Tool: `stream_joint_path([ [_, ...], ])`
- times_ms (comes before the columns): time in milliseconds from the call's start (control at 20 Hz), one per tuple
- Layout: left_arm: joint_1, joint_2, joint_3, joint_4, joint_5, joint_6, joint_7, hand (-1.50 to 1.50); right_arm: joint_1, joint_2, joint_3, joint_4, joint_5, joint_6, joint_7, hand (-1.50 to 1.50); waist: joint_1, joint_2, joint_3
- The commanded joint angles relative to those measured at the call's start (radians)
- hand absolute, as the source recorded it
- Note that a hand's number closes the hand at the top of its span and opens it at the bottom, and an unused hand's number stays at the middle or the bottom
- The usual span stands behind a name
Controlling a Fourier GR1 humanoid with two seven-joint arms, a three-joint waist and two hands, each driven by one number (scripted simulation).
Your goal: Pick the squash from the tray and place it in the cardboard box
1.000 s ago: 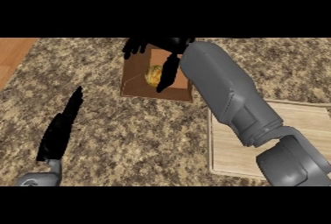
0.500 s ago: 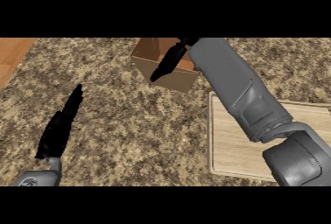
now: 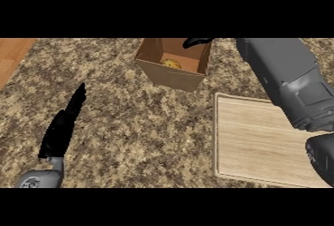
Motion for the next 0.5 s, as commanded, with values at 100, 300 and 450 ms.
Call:
stream_joint_path([
  [100,-0.022,0.0,-0.001,-0.027,0.004,-0.004,0.001,0.0,0.023,-0.156,-0.051,0.007,-0.046,0.05,0.033,-1.5,0.028,0.02,0.003],
  [300,-0.038,-0.009,-0.017,-0.013,-0.004,-0.006,0.0,0.0,0.024,-0.211,-0.058,-0.001,-0.052,0.093,0.038,-1.5,0.041,0.032,0.003],
  [450,-0.024,-0.019,-0.025,-0.01,-0.012,0.003,-0.007,0.0,0.057,-0.255,-0.04,-0.015,-0.033,0.159,0.004,-1.5,0.046,0.036,0.005],
])
